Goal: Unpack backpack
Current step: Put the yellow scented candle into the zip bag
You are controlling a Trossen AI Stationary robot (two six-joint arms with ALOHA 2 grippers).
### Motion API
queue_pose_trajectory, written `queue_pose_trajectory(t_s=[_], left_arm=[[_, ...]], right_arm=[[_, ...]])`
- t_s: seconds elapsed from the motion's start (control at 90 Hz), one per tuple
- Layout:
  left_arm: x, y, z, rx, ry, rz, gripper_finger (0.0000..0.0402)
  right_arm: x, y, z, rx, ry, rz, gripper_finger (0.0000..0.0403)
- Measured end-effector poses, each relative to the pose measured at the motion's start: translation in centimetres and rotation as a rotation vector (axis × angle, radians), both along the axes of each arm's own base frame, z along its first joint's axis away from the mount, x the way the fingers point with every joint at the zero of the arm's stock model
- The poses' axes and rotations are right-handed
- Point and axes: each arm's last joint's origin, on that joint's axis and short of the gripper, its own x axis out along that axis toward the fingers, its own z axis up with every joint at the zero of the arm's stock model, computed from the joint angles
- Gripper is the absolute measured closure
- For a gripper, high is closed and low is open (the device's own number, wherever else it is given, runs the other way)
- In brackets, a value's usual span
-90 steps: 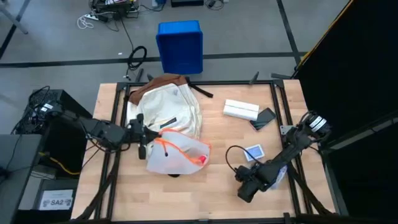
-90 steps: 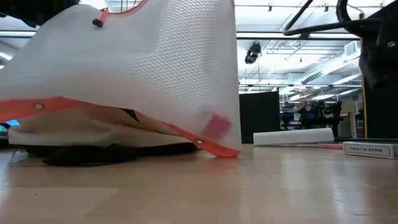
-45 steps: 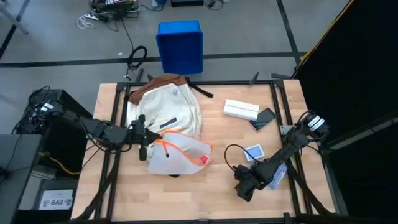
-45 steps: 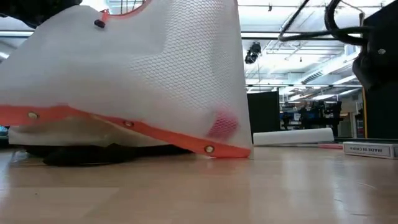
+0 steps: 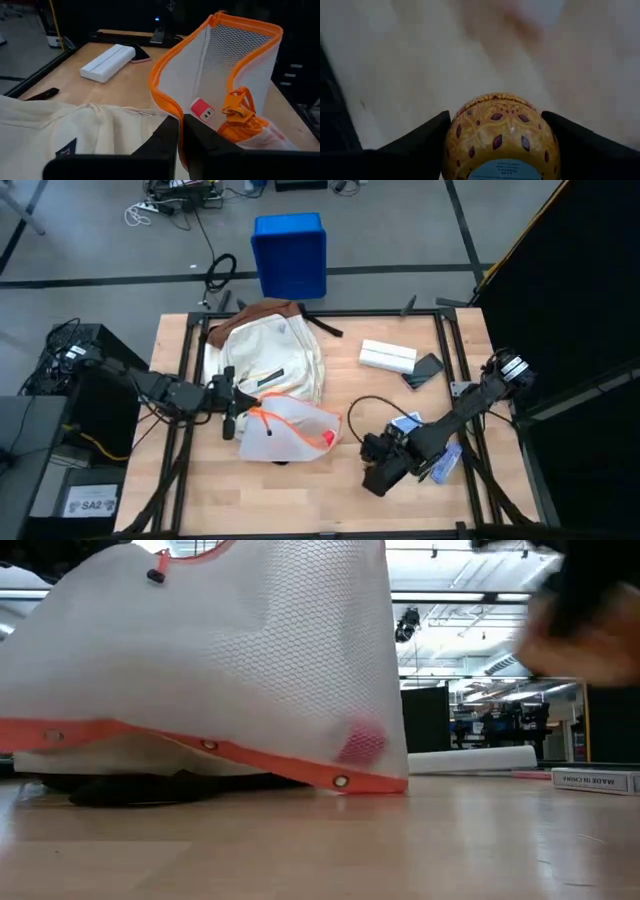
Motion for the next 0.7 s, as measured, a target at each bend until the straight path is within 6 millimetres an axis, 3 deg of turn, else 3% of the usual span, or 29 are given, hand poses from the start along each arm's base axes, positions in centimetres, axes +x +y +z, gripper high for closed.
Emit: queue_pose_trajectory(t_s=[0.333,0.511,0.7], left_arm=[[0.2,-0.1,-0.1,-0.003,0.012,-0.025,0.0402],[0.6,-0.4,-0.3,-0.006,0.018,-0.040,0.0402],[1.0,-0.6,-0.3,-0.011,0.006,-0.042,0.0402]], right_arm=[[3.1,-3.4,8.4,-0.167,-0.477,0.123,0.0141],[5.6,-6.3,10.3,-0.188,-0.654,0.221,0.0141],[8.3,-9.3,10.3,-0.106,-0.771,0.309,0.0141]])
